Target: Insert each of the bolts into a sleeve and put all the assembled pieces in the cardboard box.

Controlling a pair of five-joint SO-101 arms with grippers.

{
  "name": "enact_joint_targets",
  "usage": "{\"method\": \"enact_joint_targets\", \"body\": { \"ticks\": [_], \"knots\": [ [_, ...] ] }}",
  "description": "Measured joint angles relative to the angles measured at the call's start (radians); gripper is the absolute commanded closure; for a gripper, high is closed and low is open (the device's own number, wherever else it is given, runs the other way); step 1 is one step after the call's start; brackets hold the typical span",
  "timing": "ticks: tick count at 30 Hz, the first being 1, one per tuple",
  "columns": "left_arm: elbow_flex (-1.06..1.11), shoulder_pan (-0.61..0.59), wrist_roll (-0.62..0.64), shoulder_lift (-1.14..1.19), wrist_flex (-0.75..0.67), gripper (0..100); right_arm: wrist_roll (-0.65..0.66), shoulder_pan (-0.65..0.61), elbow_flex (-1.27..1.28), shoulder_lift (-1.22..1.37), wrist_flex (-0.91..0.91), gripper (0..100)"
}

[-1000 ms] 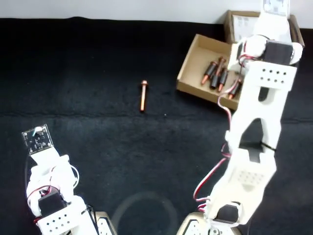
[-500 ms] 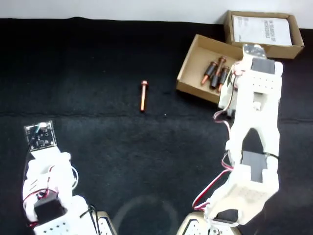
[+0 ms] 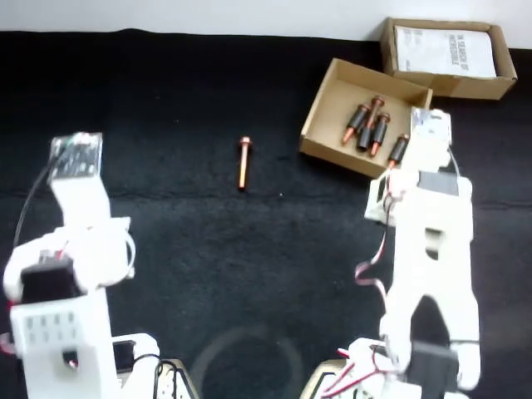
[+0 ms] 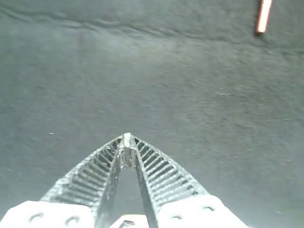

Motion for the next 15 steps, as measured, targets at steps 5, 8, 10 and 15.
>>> {"method": "enact_joint_targets", "body": {
  "ticks": [5,8,10,15],
  "knots": [
    [-0.114,0.137,0.077,0.219,0.000,97,0.000,0.000,0.184,-0.203,-0.074,99.1],
    [-0.183,0.207,0.114,0.358,-0.008,97,0.000,0.000,0.269,-0.301,-0.104,99.1],
    [-0.229,0.238,0.127,0.459,-0.034,97,0.008,0.000,0.333,-0.361,-0.130,99.1],
    [-0.388,0.284,0.133,0.749,-0.081,97,0.057,0.000,0.505,-0.491,-0.210,99.1]
  ]
}}
